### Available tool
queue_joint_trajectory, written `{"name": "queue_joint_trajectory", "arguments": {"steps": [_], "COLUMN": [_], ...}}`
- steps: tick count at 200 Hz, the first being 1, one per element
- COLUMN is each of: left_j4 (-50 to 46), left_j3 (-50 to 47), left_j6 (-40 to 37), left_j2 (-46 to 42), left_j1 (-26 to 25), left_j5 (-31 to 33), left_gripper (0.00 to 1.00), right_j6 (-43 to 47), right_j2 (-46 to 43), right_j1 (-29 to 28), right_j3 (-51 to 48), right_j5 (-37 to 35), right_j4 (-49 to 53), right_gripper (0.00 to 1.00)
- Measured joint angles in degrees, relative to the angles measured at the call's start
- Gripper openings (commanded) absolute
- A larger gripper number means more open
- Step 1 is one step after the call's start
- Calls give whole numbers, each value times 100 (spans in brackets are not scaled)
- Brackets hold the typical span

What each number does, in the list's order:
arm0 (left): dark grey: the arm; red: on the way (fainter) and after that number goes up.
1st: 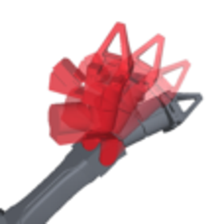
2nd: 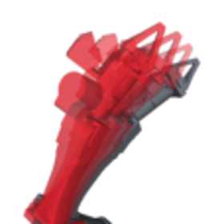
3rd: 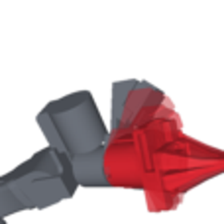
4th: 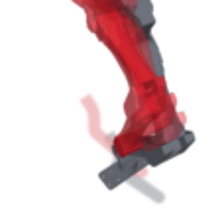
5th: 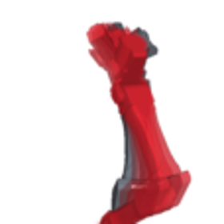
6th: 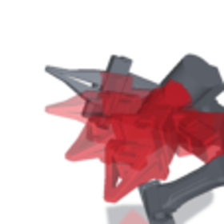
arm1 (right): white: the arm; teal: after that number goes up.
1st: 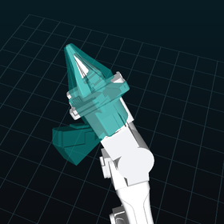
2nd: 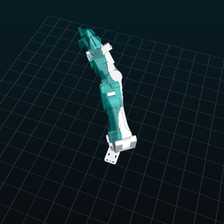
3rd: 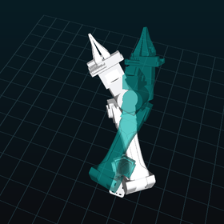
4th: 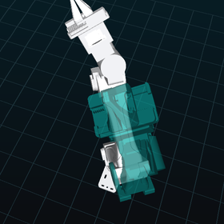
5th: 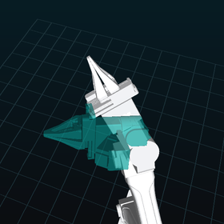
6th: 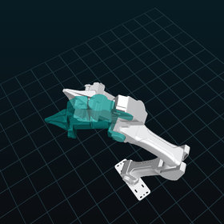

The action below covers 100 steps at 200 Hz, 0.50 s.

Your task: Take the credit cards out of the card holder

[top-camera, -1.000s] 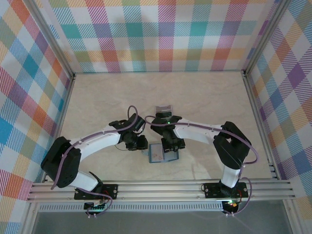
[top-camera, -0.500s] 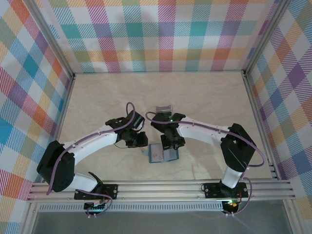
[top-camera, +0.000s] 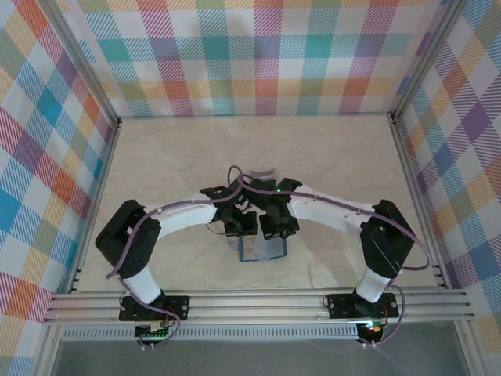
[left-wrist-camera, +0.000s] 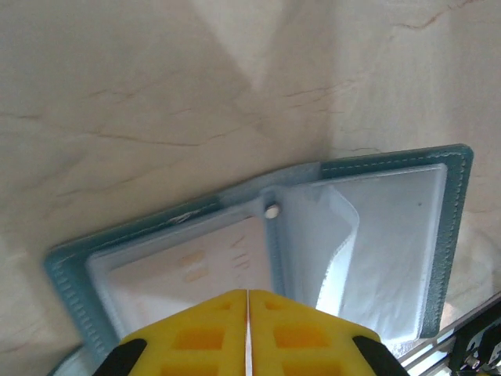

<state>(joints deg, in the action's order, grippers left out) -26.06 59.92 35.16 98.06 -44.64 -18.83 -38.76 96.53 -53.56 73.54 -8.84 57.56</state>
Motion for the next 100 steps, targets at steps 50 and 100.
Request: {"name": "queue_joint_trajectory", "arguments": {"steps": [50,100], "left_j4": [94,98], "left_j3": [289,557], "left_j6": [2,11], "left_j2": [455,804], "left_j1": [-452,-564], "left_j5": [-129,-149], "left_gripper": [9,9], "right_j6": [-146,-245], "right_j2": [-955,-1521], "right_j1": [387,745], "right_j3": [-811,-1429], "right_j5": [111,332], "right_j4": [-426,-739], "right_gripper": [46,46]}}
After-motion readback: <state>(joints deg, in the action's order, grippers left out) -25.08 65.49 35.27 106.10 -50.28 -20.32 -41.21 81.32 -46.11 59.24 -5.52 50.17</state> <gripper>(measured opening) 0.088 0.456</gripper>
